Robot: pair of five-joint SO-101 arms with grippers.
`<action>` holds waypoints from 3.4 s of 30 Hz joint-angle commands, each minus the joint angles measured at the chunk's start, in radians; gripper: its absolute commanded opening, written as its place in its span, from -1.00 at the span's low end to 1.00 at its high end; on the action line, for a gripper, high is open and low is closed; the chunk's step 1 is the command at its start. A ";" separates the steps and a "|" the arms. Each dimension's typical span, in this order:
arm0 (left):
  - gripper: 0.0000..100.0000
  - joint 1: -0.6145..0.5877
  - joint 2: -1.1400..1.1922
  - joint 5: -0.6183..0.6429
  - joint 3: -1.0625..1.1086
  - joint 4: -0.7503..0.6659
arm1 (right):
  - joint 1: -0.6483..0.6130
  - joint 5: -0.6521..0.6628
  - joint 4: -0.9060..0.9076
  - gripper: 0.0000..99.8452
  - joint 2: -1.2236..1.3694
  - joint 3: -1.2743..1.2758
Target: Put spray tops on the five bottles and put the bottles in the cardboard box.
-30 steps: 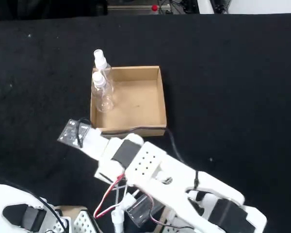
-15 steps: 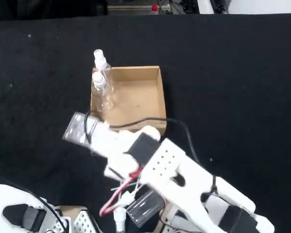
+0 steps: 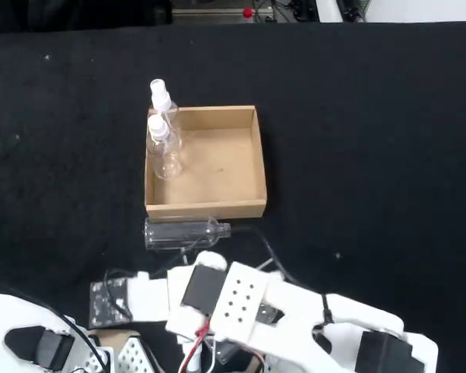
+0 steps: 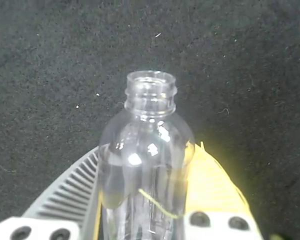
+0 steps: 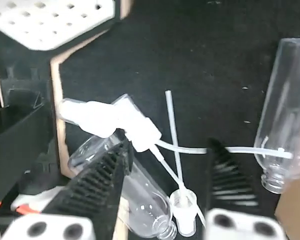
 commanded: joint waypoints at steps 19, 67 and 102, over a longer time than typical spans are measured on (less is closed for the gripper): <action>-0.86 -0.004 -0.017 0.000 -0.059 0.002 | -0.049 0.255 -0.009 -0.66 0.154 0.004; -0.85 -0.013 -0.017 0.000 -0.058 0.002 | 0.342 -0.021 -0.153 -0.87 0.400 -0.260; -0.85 -0.018 -0.017 0.002 -0.058 0.002 | 0.198 -0.215 -0.411 -0.60 0.410 -0.064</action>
